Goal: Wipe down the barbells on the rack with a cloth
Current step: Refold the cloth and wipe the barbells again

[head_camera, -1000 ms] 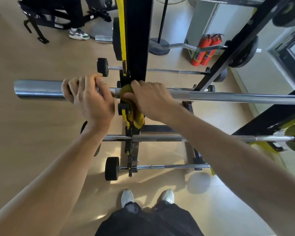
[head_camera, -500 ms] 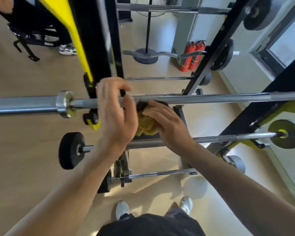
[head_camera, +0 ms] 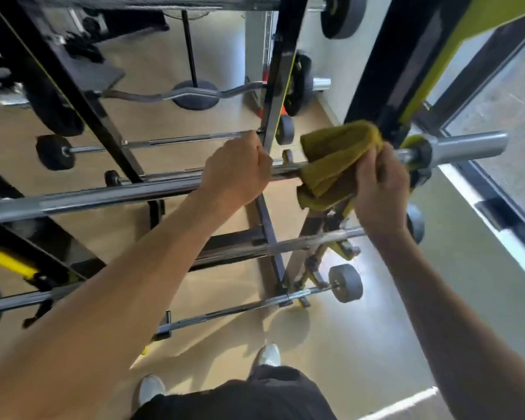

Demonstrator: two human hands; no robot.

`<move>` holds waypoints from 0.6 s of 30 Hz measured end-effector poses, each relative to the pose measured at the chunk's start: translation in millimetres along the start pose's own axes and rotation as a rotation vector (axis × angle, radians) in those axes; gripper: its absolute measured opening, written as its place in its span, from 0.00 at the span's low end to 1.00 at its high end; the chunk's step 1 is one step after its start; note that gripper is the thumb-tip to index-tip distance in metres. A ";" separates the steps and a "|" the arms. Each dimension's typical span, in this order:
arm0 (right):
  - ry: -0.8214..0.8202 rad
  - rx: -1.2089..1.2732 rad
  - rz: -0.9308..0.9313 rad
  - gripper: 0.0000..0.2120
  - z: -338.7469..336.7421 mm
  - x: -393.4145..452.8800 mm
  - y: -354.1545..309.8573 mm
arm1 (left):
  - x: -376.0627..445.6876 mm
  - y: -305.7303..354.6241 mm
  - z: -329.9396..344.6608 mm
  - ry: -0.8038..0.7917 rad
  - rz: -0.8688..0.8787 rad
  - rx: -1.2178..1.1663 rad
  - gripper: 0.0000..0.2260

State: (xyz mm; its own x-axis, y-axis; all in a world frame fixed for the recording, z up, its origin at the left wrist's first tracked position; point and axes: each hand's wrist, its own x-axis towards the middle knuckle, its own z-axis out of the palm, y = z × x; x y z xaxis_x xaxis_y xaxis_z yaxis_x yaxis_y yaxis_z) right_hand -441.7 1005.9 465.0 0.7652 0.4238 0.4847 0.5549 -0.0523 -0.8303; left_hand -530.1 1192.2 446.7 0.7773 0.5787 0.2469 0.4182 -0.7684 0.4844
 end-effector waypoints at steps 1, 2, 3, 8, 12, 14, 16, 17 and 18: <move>0.010 -0.041 -0.046 0.14 -14.3 17.0 6.1 | 7.4 7.3 7.6 -0.055 -0.032 0.056 0.14; -0.041 -0.090 -0.102 0.12 -24.0 33.2 13.4 | 12.6 12.6 13.9 -0.090 -0.062 0.125 0.18; -0.176 -0.182 -0.153 0.08 -31.4 48.2 22.0 | 14.9 16.2 18.8 -0.098 -0.088 0.205 0.21; -1.000 -1.064 -0.250 0.30 -11.8 80.2 51.9 | 14.7 21.4 26.5 -0.038 -0.161 0.361 0.23; -0.956 -0.959 -0.394 0.14 32.5 79.4 41.9 | 16.5 19.8 26.1 -0.092 -0.216 0.337 0.24; -0.952 -0.915 -0.376 0.16 32.7 78.0 44.0 | 15.5 18.7 24.4 -0.094 -0.210 0.334 0.24; -0.947 -0.913 -0.328 0.17 10.9 78.2 49.2 | 14.4 17.9 23.8 -0.103 -0.188 0.322 0.24; -0.932 -0.940 -0.318 0.15 -3.1 81.7 54.9 | 14.6 17.6 23.1 -0.104 -0.182 0.323 0.24; -0.899 -0.965 -0.317 0.14 -17.8 87.0 60.6 | 15.0 17.0 22.3 -0.104 -0.182 0.327 0.24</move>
State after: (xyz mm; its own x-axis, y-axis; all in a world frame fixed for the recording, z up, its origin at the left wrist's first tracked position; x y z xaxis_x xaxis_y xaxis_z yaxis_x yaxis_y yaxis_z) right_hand -335.7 1023.5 461.8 0.2928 0.9555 -0.0371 0.9558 -0.2935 -0.0157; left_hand -500.8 1181.7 440.0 0.7131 0.6957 0.0865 0.6685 -0.7120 0.2148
